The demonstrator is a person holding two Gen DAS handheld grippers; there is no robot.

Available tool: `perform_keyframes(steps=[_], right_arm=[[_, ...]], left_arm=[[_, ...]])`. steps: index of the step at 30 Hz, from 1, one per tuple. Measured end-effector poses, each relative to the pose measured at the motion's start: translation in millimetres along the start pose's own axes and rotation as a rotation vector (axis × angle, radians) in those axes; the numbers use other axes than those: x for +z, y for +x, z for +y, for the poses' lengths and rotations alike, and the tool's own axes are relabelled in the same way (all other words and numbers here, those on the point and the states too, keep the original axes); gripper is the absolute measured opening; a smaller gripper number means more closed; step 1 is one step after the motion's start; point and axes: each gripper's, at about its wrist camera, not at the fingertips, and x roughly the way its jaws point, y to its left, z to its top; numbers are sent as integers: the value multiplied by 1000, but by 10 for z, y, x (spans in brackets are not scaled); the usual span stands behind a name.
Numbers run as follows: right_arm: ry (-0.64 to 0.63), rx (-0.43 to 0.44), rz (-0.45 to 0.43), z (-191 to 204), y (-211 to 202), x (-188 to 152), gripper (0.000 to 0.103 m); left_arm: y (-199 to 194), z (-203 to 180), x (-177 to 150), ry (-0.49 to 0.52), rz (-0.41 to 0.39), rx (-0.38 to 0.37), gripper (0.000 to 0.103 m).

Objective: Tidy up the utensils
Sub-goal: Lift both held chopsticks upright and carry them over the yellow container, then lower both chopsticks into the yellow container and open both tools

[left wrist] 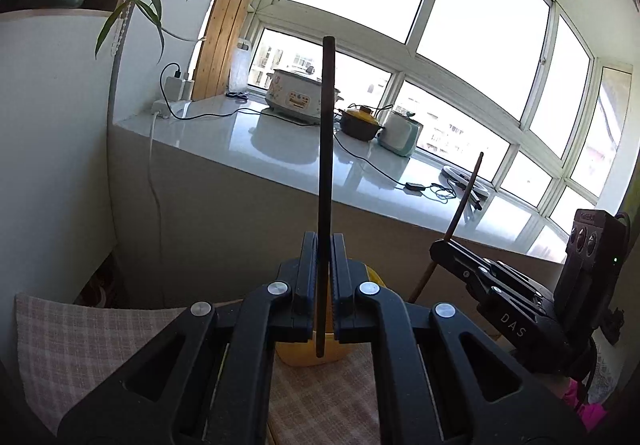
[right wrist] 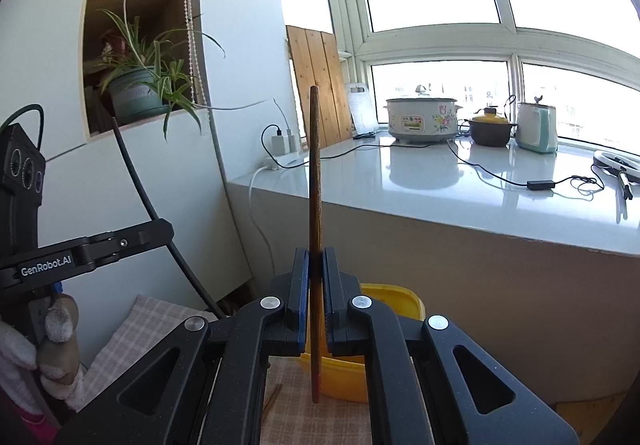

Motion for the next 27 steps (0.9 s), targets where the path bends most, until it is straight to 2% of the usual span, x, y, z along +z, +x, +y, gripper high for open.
perform_keyframes(steps=[10,16,27], right_arm=[[39,-69,-29,-304,178,191,5],[50,-96,-12,-395,325,186,5],[60,-122,93,-562,556,-85,5]], left_arm=[[275,15,197,-28,-7,-10,3],[456,-26,221,-18,-7,5,3],[771,72,-89,-43,109,11,3]])
